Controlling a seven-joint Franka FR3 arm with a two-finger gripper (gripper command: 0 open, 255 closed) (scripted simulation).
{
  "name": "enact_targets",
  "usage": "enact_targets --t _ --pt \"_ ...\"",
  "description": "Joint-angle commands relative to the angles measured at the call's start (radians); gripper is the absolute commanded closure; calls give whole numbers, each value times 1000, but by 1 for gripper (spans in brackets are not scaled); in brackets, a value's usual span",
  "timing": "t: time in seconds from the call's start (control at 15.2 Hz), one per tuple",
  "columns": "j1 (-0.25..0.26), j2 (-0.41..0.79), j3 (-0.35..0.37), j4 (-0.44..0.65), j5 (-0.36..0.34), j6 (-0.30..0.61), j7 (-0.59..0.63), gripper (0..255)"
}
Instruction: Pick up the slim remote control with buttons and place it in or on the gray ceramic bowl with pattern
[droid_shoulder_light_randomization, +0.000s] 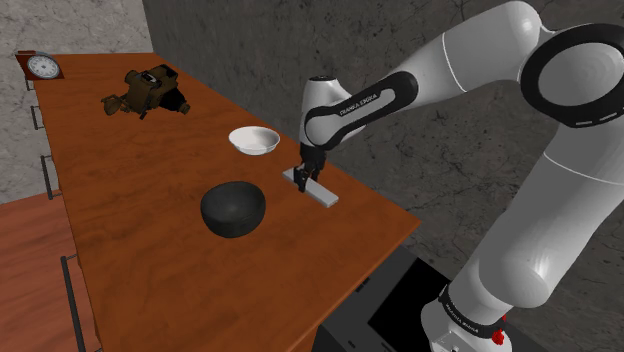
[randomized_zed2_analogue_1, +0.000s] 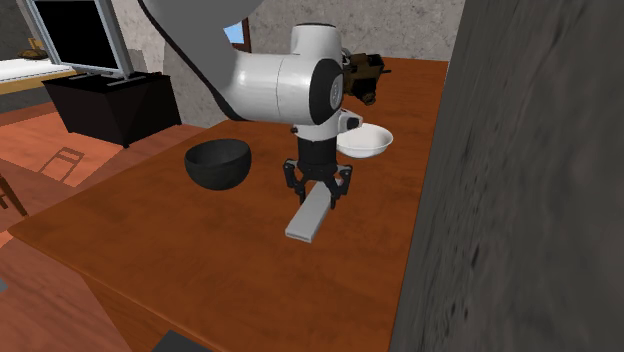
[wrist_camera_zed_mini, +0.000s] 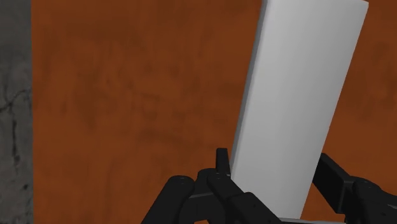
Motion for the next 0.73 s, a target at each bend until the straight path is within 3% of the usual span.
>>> enact_targets --t 0.0,0.66 --pt "0 -18 0 10 3 -27 -3 255" --pt "-1 -84 0 75 12 -159 -11 255"
